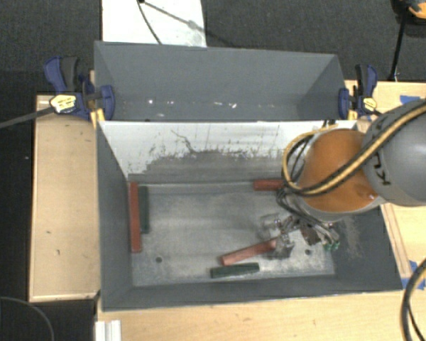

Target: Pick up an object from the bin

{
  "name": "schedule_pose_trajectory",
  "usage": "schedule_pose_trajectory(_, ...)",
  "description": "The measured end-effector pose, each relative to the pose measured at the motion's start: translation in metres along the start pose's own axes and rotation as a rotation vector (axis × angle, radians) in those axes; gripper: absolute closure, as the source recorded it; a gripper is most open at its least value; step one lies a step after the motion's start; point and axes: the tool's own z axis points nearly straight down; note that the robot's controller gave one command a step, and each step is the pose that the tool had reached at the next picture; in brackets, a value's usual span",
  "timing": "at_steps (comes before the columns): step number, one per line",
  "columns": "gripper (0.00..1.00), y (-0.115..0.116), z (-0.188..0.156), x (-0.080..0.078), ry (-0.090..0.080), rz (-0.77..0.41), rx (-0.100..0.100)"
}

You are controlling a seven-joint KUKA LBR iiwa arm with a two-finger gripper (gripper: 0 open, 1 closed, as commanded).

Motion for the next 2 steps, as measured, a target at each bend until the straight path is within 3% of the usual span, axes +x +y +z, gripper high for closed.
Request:
schedule_pose_trajectory(1, 1.00, -0.0175, -0.1087, -0.0181, -0.002, -0.033, 0.001)
schedule_pose_trajectory(2, 1.00, -0.0176, -0.1087, -0.0181, -0.001, -0.034, 0.001)
